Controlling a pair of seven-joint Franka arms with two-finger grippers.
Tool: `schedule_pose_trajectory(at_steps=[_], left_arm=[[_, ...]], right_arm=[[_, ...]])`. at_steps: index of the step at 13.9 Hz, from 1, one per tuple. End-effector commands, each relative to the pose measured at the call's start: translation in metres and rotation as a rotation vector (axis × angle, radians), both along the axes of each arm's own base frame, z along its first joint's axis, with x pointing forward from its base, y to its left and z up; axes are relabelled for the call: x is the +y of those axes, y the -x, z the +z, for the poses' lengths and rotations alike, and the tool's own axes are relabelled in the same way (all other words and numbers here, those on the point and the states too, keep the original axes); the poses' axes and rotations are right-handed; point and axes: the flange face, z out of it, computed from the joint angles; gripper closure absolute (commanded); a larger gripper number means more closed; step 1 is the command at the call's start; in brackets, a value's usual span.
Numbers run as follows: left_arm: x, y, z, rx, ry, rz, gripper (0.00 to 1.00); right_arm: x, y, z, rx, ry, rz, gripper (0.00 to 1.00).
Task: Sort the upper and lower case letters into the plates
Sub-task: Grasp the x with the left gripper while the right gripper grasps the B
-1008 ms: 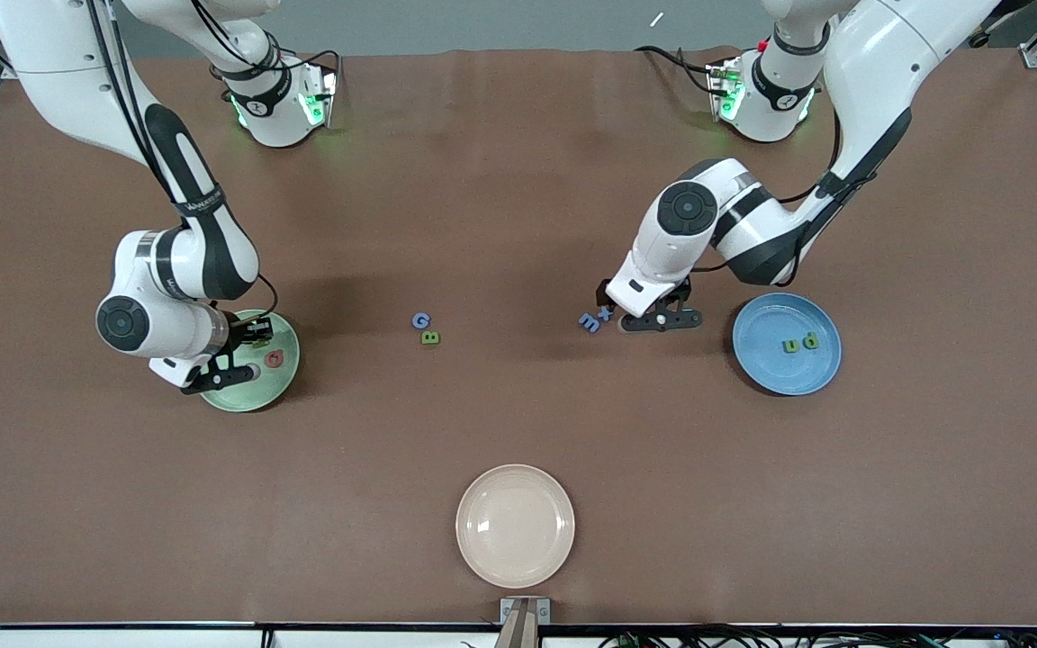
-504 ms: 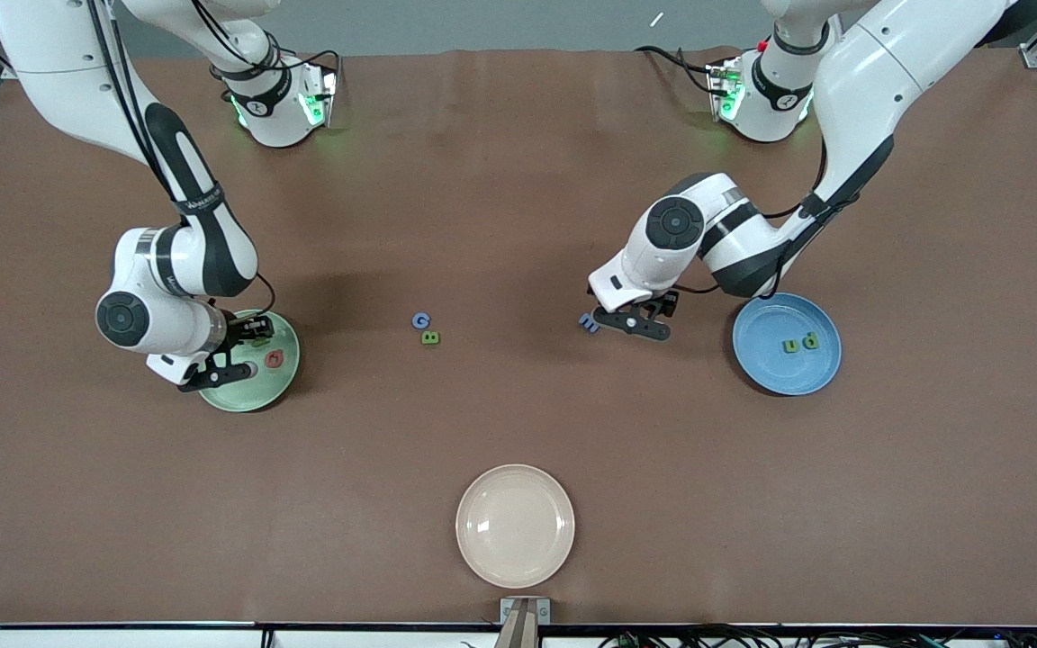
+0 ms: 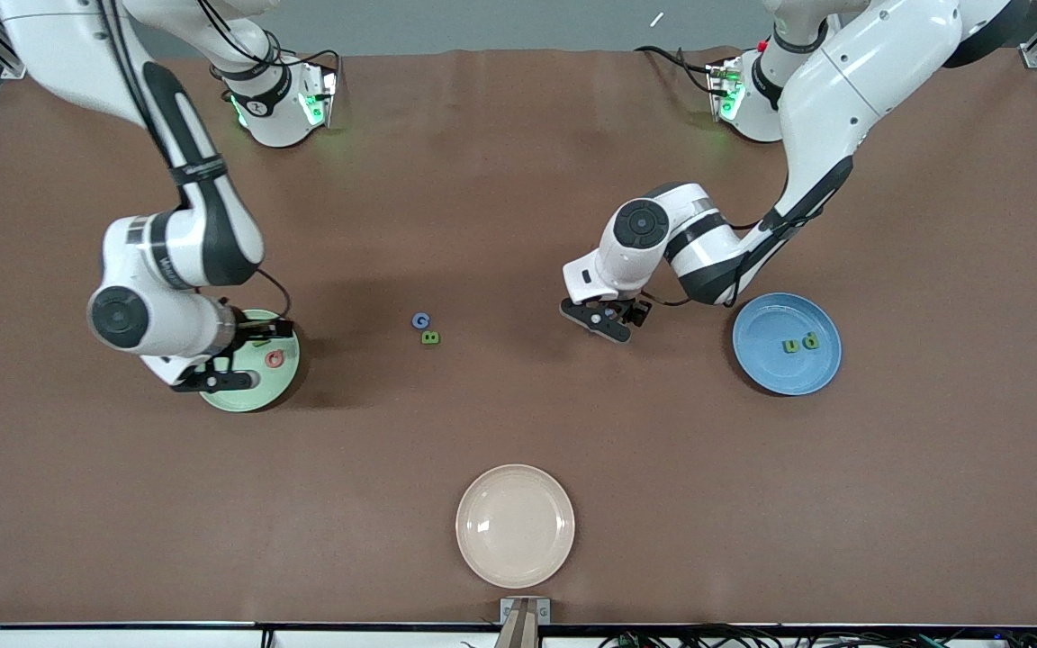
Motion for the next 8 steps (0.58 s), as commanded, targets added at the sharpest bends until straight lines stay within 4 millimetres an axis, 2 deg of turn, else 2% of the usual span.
schedule_pose_trajectory(at_steps=[1,2,5,8], left_arm=[[-0.003,-0.002,-0.007,-0.016,-0.007,-0.032,0.26],[-0.001,-0.001,-0.01,-0.016,-0.015,-0.034,0.28],[0.0,-0.001,-0.012,-0.016,-0.02,-0.036,0.43],[-0.002,-0.001,-0.013,-0.024,-0.02,-0.048,0.52]], right_arm=[[0.068,0.019,0.0,-0.004,-0.02,-0.096,0.0],[0.086,0.023,0.001,-0.017,-0.04,-0.099,0.0],[0.123,0.031,-0.002,-0.057,-0.04,-0.115,0.0],[0.165,0.042,-0.017,-0.108,-0.036,-0.143,0.0]])
